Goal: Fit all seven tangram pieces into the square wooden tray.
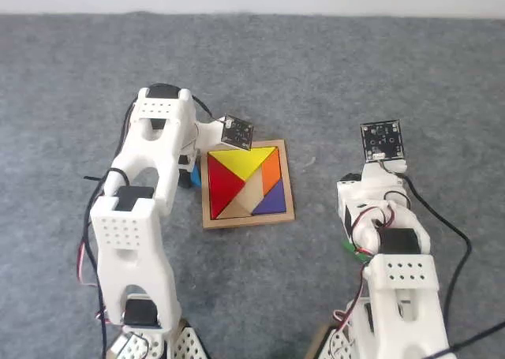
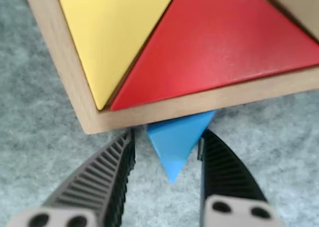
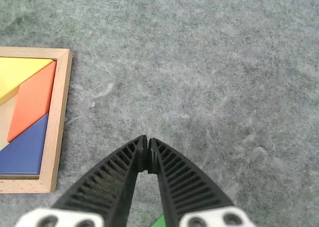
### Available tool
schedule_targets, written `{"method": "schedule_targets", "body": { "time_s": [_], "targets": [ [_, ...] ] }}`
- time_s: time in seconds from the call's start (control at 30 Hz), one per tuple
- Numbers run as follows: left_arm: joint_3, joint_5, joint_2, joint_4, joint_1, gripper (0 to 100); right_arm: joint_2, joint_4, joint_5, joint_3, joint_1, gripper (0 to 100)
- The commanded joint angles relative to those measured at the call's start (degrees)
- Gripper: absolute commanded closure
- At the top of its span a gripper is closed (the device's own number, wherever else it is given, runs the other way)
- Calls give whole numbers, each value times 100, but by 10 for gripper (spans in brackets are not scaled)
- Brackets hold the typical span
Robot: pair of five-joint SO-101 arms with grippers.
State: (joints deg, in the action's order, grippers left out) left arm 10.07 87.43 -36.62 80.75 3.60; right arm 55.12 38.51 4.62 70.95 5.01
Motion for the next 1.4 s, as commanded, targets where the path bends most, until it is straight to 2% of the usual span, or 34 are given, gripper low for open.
{"method": "schedule_targets", "body": {
  "time_s": [0.0,0.17,0.57,1.37],
  "targets": [
    [303,9,35,9,-220,773,-31,-127,70,-26,-22,990],
    [303,-9,26,9,-343,751,-31,-127,70,-26,-22,990],
    [303,44,26,9,-44,789,-31,-127,70,-26,-22,990],
    [303,35,44,44,-44,836,-31,-127,70,-26,-22,990]
  ]
}}
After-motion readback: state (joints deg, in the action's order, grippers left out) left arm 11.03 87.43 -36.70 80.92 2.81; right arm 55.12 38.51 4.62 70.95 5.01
